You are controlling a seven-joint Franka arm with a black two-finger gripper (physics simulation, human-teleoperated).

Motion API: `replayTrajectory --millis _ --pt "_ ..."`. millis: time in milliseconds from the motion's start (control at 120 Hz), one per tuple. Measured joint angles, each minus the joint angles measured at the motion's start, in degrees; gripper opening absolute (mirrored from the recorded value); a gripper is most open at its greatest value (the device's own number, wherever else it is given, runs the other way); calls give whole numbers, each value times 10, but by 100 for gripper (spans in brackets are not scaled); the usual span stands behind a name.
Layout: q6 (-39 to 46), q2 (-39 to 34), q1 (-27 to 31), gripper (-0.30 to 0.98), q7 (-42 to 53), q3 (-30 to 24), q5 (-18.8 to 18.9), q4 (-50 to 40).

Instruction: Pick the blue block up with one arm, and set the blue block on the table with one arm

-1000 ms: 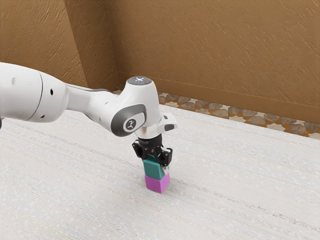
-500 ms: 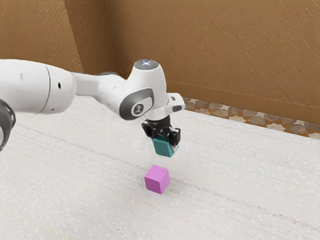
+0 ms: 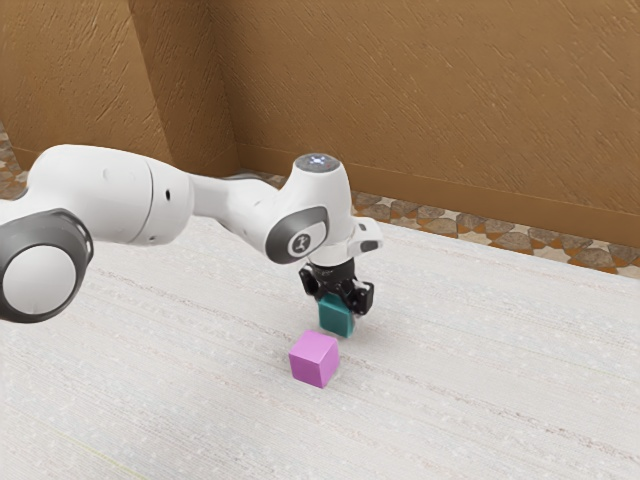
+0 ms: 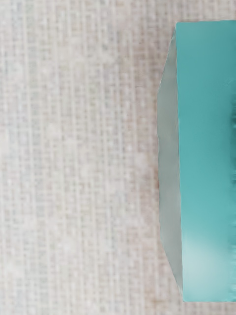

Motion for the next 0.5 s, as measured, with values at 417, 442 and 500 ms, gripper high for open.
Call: replayTrajectory --millis 417,442,500 --pt "0 -7 -2 62 38 0 -17 4" --pt "0 -14 -3 63 39 1 -17 3" --pt "-2 -30 -4 64 43 1 -17 0"
